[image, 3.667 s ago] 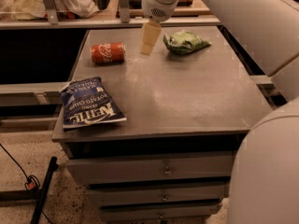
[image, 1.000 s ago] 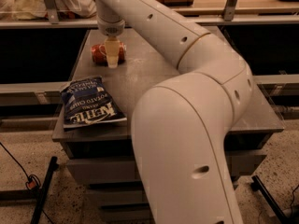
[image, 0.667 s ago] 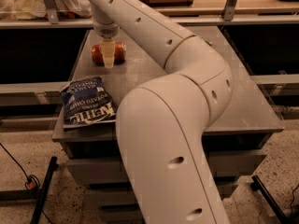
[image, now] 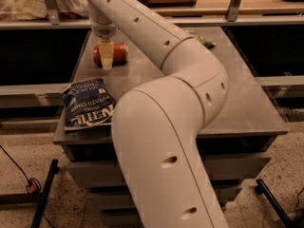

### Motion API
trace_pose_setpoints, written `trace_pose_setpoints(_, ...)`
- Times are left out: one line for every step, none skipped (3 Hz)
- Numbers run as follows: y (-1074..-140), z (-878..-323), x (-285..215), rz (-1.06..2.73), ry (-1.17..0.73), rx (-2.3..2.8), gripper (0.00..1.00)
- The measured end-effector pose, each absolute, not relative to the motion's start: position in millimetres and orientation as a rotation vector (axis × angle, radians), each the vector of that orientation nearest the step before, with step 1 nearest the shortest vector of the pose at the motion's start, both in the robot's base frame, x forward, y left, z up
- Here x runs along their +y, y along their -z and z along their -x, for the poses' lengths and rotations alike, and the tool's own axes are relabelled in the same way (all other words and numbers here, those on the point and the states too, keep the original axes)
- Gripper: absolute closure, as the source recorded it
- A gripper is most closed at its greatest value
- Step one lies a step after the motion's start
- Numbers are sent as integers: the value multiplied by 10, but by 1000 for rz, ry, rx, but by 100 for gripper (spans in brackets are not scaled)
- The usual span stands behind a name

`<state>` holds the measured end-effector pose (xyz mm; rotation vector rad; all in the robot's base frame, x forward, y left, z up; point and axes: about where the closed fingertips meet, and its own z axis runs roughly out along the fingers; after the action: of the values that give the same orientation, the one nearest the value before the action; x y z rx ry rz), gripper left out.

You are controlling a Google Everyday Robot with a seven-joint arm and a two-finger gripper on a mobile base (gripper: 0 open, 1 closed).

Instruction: Place coke can upright

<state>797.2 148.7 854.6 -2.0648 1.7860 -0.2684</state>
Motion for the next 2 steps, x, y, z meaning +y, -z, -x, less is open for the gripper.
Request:
trace_pose_setpoints(-8548, -7947, 1539, 2079, 247, 1774, 0)
trace_pose_setpoints(-8549, -7945, 1542, 2079, 246, 1774, 0)
